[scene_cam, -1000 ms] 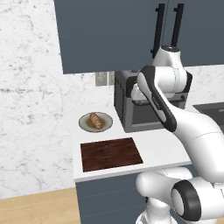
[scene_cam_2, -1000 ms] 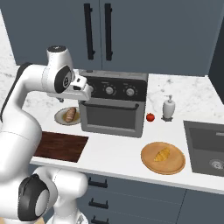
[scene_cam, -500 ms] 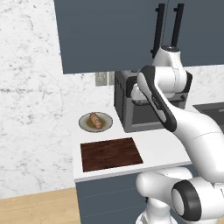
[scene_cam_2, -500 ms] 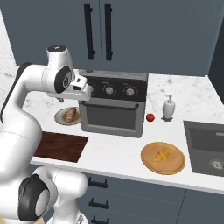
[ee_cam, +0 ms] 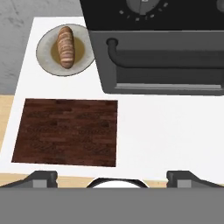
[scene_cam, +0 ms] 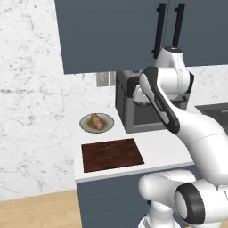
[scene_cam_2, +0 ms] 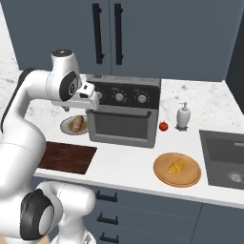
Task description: From the different types of pastries on the counter, select a croissant and place it on the cutting board. Then retrieve a jar of jam from the cabinet and place it alongside the croissant on the cutting board.
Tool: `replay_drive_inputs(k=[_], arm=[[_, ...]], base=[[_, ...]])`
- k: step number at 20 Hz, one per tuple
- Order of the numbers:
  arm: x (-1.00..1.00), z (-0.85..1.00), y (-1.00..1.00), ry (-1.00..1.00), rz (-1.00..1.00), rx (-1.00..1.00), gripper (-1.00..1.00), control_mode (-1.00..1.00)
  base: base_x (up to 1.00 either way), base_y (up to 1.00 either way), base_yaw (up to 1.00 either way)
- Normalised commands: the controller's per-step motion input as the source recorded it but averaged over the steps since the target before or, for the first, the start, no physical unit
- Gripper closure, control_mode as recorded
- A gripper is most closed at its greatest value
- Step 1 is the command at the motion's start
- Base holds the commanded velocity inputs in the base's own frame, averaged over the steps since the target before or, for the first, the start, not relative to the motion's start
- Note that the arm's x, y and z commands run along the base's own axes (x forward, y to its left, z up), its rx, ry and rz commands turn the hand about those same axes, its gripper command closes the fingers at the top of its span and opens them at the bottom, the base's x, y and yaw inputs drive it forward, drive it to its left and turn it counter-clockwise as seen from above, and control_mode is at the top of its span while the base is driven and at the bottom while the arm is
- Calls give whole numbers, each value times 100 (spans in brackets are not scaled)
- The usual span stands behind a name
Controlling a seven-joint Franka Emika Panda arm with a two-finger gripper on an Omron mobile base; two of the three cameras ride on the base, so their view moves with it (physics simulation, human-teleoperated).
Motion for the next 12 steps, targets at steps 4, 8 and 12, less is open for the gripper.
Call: replay_drive_inputs(k=[4,8,12], arm=[[0,0,0,0,0,0,-100,100],[0,0,0,0,0,0,-100,100],[0,0,0,0,0,0,-100,100]], base=[[-44,-13,-2],[-35,-7,-1],[-21,-6,-2]])
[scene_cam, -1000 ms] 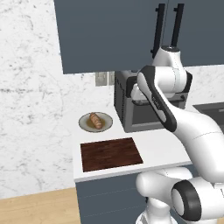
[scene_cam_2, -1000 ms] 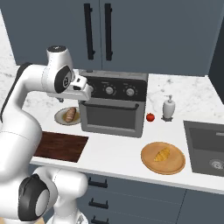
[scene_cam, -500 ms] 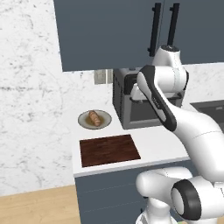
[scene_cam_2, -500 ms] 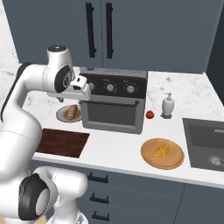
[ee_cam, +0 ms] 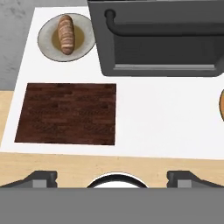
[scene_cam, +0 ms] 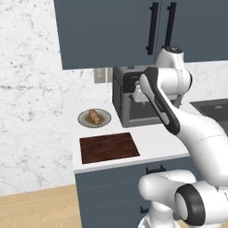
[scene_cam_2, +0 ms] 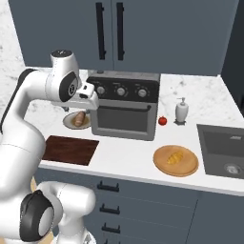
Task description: From the different types of pastries on the counter, select a croissant and place it on the cutting board. Then retrieve a jar of jam from the cabinet and place it alongside the croissant on the cutting board.
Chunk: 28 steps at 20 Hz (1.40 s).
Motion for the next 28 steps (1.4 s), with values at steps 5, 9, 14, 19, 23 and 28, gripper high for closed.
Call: replay_drive_inputs(k=[5,9,14,19,23,28], arm=[[0,0,0,0,0,0,-100,100],[0,0,0,0,0,0,-100,100],[0,0,0,0,0,0,-100,100],[0,0,0,0,0,0,-100,100],[0,0,0,0,0,0,-100,100],[0,0,0,0,0,0,-100,100]], base=[[-51,-22,-2],[-69,-37,-2],[-44,-37,-3],[-26,-24,-1],[-11,-30,0],[-5,-46,-1]])
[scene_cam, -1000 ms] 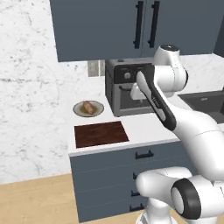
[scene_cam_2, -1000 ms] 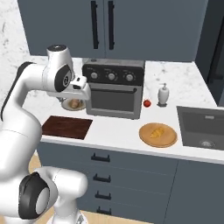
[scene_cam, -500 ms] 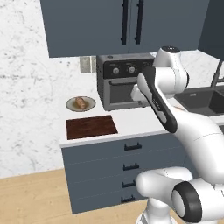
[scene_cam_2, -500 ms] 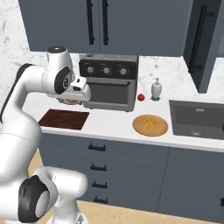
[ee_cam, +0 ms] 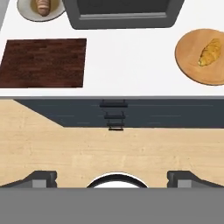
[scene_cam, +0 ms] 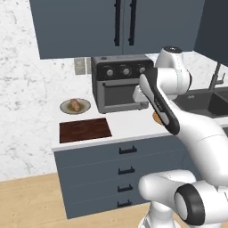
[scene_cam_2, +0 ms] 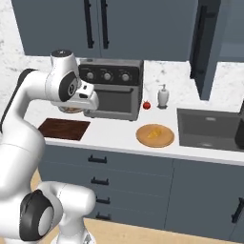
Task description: From the different types of pastries on the counter, select a croissant and place it on the cutting board. Then retrieve a jar of jam from the cabinet and place it alongside the croissant on the cutting board.
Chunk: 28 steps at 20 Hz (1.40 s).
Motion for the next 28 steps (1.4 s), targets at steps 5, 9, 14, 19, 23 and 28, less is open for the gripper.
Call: replay_drive_inputs(k=[5,9,14,19,23,28], arm=[[0,0,0,0,0,0,-100,100],[0,0,0,0,0,0,-100,100],[0,0,0,0,0,0,-100,100],[0,0,0,0,0,0,-100,100],[0,0,0,0,0,0,-100,100],[0,0,0,0,0,0,-100,100]], base=[[-35,-43,-4],[-69,-41,-5],[-59,-48,-2],[-25,-57,0],[0,-77,0],[-3,-86,0]])
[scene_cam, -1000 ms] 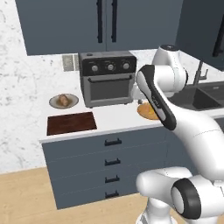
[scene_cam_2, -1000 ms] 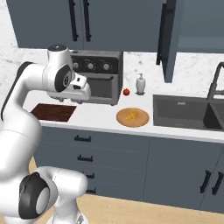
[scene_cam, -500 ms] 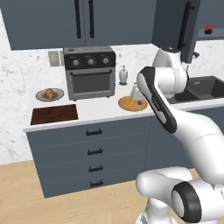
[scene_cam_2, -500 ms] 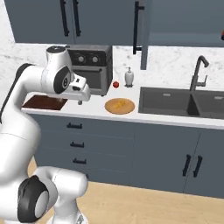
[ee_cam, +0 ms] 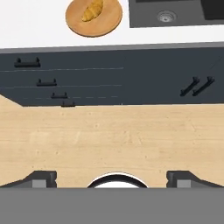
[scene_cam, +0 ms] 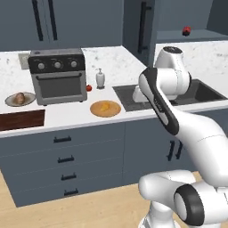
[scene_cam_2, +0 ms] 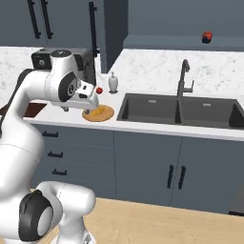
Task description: From the different types of pastries on the counter, select a croissant and place it on the cutting board. Then retrieve a jar of jam from the cabinet and place it alongside the croissant on the cutting board.
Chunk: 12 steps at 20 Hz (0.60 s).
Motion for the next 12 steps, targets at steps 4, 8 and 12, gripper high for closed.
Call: replay_drive_inputs(k=[4,8,12], arm=[[0,0,0,0,0,0,-100,100],[0,0,0,0,0,0,-100,100],[0,0,0,0,0,0,-100,100]], base=[[-1,-87,0],[0,-76,0],[17,-64,0]])
